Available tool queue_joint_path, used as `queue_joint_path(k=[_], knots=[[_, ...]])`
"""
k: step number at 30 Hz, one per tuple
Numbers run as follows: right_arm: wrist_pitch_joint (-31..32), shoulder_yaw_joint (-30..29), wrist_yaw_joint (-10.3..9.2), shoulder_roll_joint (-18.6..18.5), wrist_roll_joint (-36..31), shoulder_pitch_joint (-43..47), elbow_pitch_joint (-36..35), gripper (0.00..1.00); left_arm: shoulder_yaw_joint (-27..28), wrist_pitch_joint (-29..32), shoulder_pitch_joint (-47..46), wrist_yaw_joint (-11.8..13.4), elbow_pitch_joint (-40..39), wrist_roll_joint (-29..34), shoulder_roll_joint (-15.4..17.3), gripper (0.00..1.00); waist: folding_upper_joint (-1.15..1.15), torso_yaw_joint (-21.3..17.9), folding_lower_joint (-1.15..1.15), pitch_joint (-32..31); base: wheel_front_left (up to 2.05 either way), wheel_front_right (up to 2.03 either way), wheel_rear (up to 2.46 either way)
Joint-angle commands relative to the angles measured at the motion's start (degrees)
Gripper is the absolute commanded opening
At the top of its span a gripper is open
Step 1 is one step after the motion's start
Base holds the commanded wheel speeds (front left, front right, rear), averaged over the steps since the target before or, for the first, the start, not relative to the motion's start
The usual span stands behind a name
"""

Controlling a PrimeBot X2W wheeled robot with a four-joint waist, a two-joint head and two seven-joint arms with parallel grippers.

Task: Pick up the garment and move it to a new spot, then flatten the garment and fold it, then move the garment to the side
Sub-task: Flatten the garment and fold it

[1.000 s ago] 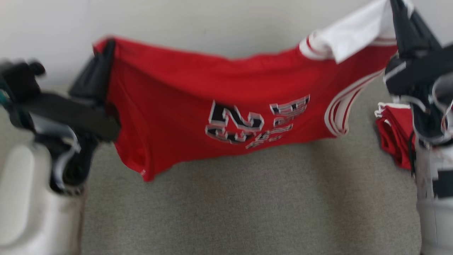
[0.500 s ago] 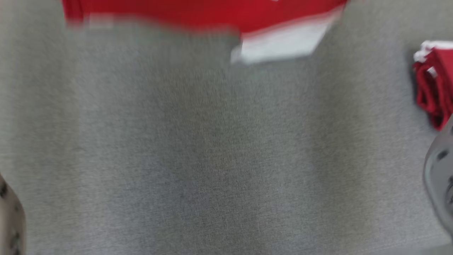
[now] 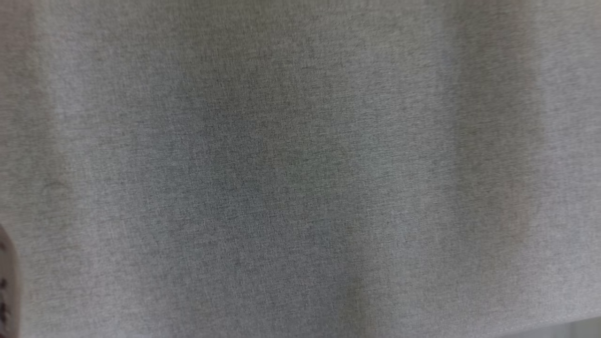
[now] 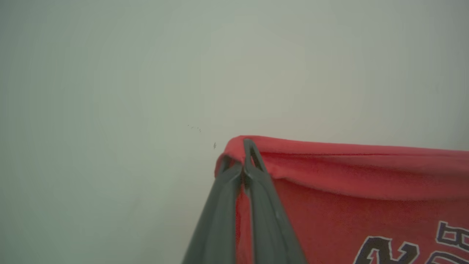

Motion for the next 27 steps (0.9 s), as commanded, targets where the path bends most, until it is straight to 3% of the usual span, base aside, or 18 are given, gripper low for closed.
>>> queue_joint_path(k=[1, 9, 14, 20, 21, 27], knots=[[0.0, 0.9, 0.01, -1.0, 0.5, 2.1, 0.5, 0.00, 0.5, -0.5, 1.9, -0.1, 0.8, -0.2, 0.2, 0.00, -0.01, 0.1, -0.01, 1.2, 0.00, 0.00, 0.00], [2.8, 14.3, 0.02, -6.1, 8.8, 16.9, -2.8, 0.00, 0.3, -2.0, 13.6, -1.5, 4.1, -2.2, -1.2, 0.00, -0.01, 0.6, -0.01, -1.7, 0.00, 0.00, 0.00], [9.7, 19.4, 0.02, -12.0, 14.5, 34.7, -13.1, 0.00, -1.4, -2.0, 27.0, -1.7, 0.4, -4.6, -1.5, 0.00, -0.01, 1.3, -0.01, -7.7, 0.00, 0.00, 0.00], [20.9, 15.5, 0.02, -15.6, 13.9, 54.1, -23.1, 0.00, -5.3, -2.0, 40.5, -1.7, -3.4, -5.3, -1.3, 0.00, -0.01, 1.6, -0.01, -14.0, 0.00, 0.00, 0.00], [25.6, 12.0, 0.02, -14.4, 13.4, 61.6, -27.5, 0.00, -6.2, -2.0, 45.0, -1.7, -4.2, -6.0, -1.7, 0.00, -0.01, 1.5, -0.01, -16.3, 0.00, 0.00, 0.00], [40.0, 3.7, 0.02, -9.2, 5.8, 80.7, -39.0, 0.00, -6.6, -2.0, 56.4, -1.7, -5.7, -5.8, -2.7, 0.00, -0.01, 0.7, -0.01, -22.9, 0.00, 0.00, 0.00]])
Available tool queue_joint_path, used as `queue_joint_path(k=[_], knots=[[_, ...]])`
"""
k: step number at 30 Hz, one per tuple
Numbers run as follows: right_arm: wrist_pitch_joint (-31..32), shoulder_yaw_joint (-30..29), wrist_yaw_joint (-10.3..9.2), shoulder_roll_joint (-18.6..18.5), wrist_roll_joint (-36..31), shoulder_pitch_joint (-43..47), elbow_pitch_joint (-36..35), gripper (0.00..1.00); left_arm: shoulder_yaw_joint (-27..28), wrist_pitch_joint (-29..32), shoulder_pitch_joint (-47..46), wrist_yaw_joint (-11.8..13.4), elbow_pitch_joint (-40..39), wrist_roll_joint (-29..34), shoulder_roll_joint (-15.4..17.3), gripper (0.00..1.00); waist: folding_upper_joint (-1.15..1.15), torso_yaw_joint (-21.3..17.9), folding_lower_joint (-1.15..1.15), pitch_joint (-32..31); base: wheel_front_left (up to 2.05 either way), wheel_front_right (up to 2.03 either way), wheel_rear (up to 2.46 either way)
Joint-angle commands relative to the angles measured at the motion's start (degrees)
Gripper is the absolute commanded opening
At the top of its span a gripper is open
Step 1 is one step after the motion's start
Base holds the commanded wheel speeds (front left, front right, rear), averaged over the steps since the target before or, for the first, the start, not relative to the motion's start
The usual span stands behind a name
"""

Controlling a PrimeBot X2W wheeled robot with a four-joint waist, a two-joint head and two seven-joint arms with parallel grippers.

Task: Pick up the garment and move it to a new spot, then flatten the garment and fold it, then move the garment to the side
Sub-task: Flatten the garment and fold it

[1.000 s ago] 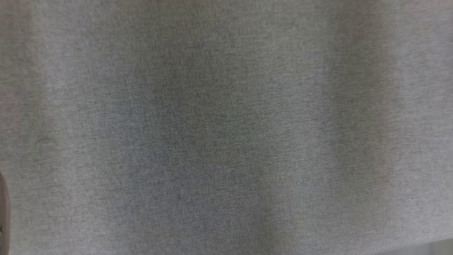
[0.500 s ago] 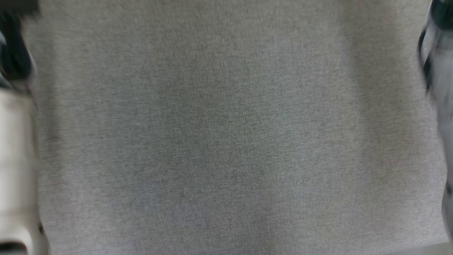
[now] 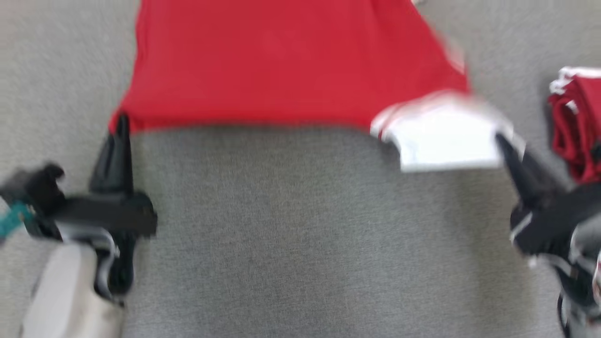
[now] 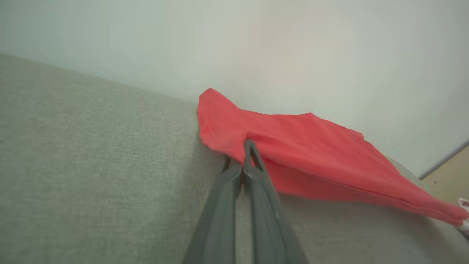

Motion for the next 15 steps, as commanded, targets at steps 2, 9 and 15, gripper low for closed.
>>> queue_joint_path(k=[2, 9, 15], knots=[[5.6, -3.6, 0.03, 4.1, -3.5, 6.8, -4.9, 0.00, 0.1, -0.1, 5.8, 0.1, -0.9, 1.0, 0.0, 0.00, 0.01, -0.7, 0.02, -8.4, 0.00, 0.00, 0.00], [13.5, -6.2, 0.03, 8.5, -9.9, 15.4, -8.7, 0.00, -1.3, 0.2, 15.9, 1.2, -3.4, 1.8, -0.7, 0.00, 0.01, -0.5, 0.02, -13.0, 0.00, 0.00, 0.00], [17.2, -7.4, 0.03, 10.3, -13.1, 19.9, -9.5, 0.00, -2.1, 1.9, 24.0, 2.8, -7.2, 0.5, -1.8, 0.00, 0.01, 1.0, 0.02, -16.2, 0.00, 0.00, 0.00]])
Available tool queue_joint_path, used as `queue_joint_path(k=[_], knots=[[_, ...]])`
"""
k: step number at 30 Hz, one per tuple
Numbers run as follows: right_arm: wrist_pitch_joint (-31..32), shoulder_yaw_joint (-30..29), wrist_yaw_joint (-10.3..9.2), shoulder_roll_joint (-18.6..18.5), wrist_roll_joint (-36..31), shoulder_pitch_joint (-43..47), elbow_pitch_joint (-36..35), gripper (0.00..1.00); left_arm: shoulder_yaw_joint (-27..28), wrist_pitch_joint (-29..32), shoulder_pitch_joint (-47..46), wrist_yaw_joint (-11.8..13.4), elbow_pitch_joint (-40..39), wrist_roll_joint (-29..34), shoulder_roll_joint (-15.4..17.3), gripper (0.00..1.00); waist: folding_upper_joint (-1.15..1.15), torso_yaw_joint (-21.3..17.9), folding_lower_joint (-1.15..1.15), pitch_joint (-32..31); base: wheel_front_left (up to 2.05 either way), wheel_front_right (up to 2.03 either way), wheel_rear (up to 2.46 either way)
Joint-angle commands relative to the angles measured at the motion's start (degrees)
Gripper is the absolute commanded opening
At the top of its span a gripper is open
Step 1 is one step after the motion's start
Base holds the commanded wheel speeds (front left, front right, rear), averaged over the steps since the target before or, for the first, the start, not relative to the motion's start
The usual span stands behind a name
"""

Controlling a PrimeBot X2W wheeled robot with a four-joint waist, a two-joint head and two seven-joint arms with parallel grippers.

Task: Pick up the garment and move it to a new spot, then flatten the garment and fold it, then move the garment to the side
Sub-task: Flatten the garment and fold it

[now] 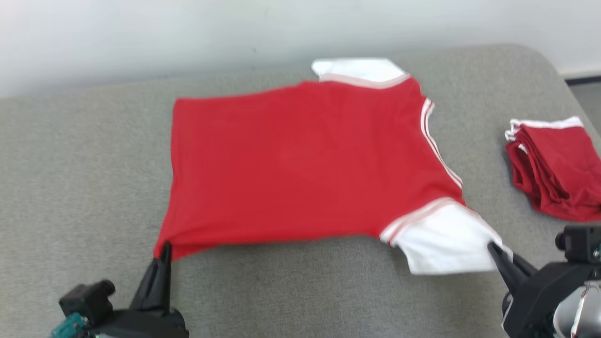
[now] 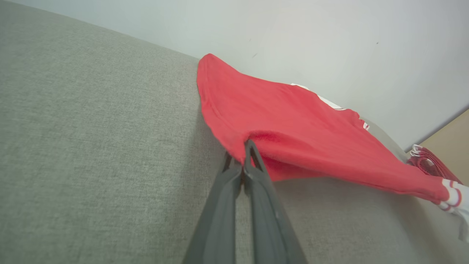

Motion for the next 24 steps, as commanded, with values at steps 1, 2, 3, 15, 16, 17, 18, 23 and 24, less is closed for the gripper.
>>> queue_joint_path(k=[1, 2, 3, 15, 16, 17, 18, 23, 24], knots=[[0.6, -0.3, 0.03, 0.0, -1.0, 1.4, -0.2, 0.00, -0.3, 0.6, 1.4, 0.3, -0.7, 0.7, 0.6, 0.00, 0.02, 1.4, 0.02, -2.9, 0.00, 0.00, 0.00], [1.3, -0.4, 0.03, -0.1, -1.8, 2.0, -0.1, 0.00, -0.6, 1.1, 2.3, 0.6, -1.1, 0.7, 0.7, 0.00, 0.02, 1.7, 0.02, -3.2, 0.00, 0.00, 0.00], [2.3, -0.2, 0.03, -0.1, -2.3, 2.7, 0.0, 0.00, -0.6, 1.3, 3.2, 0.9, -1.6, 0.7, 0.9, 0.00, 0.02, 1.9, 0.02, -3.6, 0.00, 0.00, 0.00], [14.0, -1.2, 0.03, 0.5, -2.5, 11.1, -1.9, 0.00, -1.6, 4.6, 11.8, 4.9, -6.3, 2.3, 2.6, 0.00, 0.02, 3.2, 0.02, -5.8, 0.00, 0.00, 0.00], [14.8, -1.6, 0.03, 0.5, -2.5, 11.6, -2.2, 0.00, -1.7, 4.9, 12.3, 5.4, -6.7, 2.5, 2.8, 0.00, 0.02, 3.3, 0.02, -5.8, 0.00, 0.00, 0.00], [15.6, -1.8, 0.03, 0.5, -2.4, 12.2, -2.4, 0.00, -2.0, 5.4, 12.9, 5.7, -7.1, 3.1, 3.2, 0.00, 0.02, 3.3, 0.02, -5.8, 0.00, 0.00, 0.00], [16.2, -2.1, 0.03, 0.6, -2.4, 12.6, -2.7, 0.00, -2.1, 5.8, 13.4, 6.0, -7.5, 3.1, 3.2, 0.00, 0.02, 3.4, 0.02, -5.8, 0.00, 0.00, 0.00], [16.4, -3.2, 0.03, 0.3, -3.2, 12.7, -4.2, 0.00, -2.8, 7.3, 15.2, 7.3, -9.2, 3.2, 3.1, 0.00, 0.02, 3.8, 0.02, -5.8, 0.00, 0.00, 0.00], [15.8, -3.1, 0.03, 0.1, -3.4, 12.5, -4.2, 0.00, -3.0, 7.4, 15.2, 7.4, -9.5, 3.3, 3.0, 0.00, 0.02, 3.9, 0.02, -5.8, 0.00, 0.00, 0.00]])
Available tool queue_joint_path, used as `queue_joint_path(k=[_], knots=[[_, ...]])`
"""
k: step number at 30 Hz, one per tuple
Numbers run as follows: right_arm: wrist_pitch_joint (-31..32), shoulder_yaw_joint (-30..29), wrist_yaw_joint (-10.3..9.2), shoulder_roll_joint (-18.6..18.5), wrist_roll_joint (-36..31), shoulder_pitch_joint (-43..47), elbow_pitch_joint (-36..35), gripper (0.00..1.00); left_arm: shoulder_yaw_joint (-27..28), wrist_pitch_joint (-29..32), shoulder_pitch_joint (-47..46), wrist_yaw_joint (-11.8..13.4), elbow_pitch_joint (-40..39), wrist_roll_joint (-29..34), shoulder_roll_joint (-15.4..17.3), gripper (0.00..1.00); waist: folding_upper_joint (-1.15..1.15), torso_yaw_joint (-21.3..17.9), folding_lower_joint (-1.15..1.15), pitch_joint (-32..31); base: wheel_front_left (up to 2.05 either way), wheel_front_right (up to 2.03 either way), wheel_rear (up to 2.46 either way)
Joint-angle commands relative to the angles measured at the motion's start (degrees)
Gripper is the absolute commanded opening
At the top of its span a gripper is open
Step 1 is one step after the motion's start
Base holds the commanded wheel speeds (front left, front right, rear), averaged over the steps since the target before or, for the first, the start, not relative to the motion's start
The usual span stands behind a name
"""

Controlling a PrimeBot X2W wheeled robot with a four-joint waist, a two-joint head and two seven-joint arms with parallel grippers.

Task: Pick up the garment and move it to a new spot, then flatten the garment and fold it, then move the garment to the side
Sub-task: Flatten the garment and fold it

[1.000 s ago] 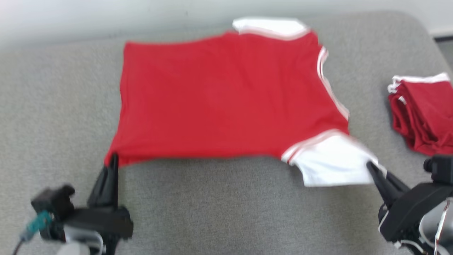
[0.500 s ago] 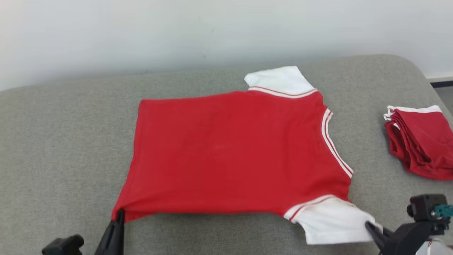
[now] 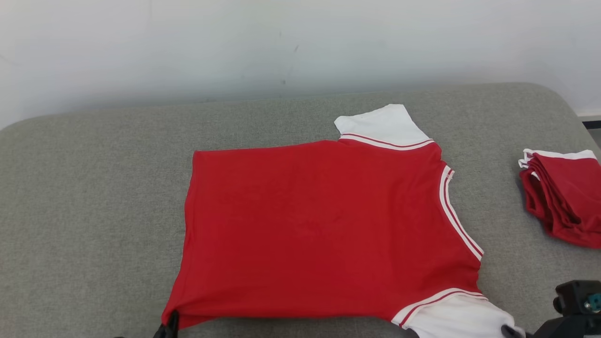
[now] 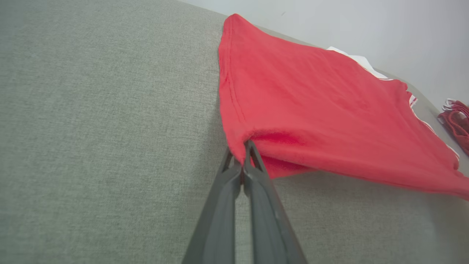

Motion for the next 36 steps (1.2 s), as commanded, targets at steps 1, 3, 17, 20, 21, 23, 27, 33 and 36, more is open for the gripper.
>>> queue_joint_path(k=[1, 3, 17, 20, 21, 23, 27, 33, 36], knots=[[-1.3, 0.0, 0.03, -0.6, -0.7, -0.9, -0.1, 0.00, -0.2, 0.2, 0.4, 0.3, -0.7, 0.2, -0.2, 0.00, 0.00, 0.2, 0.00, 0.0, 0.00, 0.00, 0.00], [-2.4, 0.7, 0.03, -1.0, -0.8, -1.5, 0.6, 0.00, -0.6, 0.6, 0.3, 0.6, -1.2, 0.3, -0.4, 0.00, 0.00, 0.3, 0.00, -0.1, 0.00, 0.00, 0.00], [-8.5, 2.7, 0.03, -4.2, -1.6, -8.1, 5.7, 0.00, -2.2, 2.3, -2.0, 1.5, -1.9, 0.0, -1.6, 0.00, 0.00, 2.1, 0.00, -0.2, 0.00, 0.00, 0.00], [-9.7, 3.8, 0.03, -5.1, -2.0, -11.1, 6.8, 0.00, -3.2, 2.8, -4.9, 1.2, -0.4, 0.6, -2.3, 0.00, 0.00, 2.5, 0.00, 0.3, 0.00, 0.00, 0.00], [-10.1, 4.3, 0.03, -5.5, -2.1, -12.3, 7.5, 0.00, -3.4, 2.9, -6.1, 1.0, 0.2, 0.7, -2.6, 0.00, 0.00, 2.5, 0.00, 0.6, 0.00, 0.00, 0.00], [-11.2, 5.8, 0.03, -6.9, -2.7, -14.9, 9.1, 0.00, -3.6, 3.2, -8.7, 0.8, 1.8, 0.6, -3.0, 0.00, 0.00, 2.5, 0.00, 1.2, 0.00, 0.00, 0.00], [-15.2, 10.3, 0.03, -10.3, -4.3, -21.4, 14.1, 0.00, -3.5, 2.6, -13.9, 1.2, 5.9, 1.4, -3.6, 0.00, 0.00, 2.0, 0.00, 2.6, 0.00, 0.00, 0.00], [-21.7, 15.3, 0.03, -13.4, -5.6, -29.4, 22.7, 0.00, -3.6, 1.0, -20.5, 2.4, 12.2, 2.5, -4.8, 0.00, 0.00, 1.7, 0.00, 4.4, 0.00, 0.00, 0.00], [-23.8, 16.8, 0.03, -13.9, -5.4, -32.0, 26.0, 0.00, -3.8, 0.2, -22.8, 2.4, 15.1, 2.9, -5.2, 0.00, 0.00, 1.5, 0.00, 5.3, 0.00, 0.00, 0.00]])
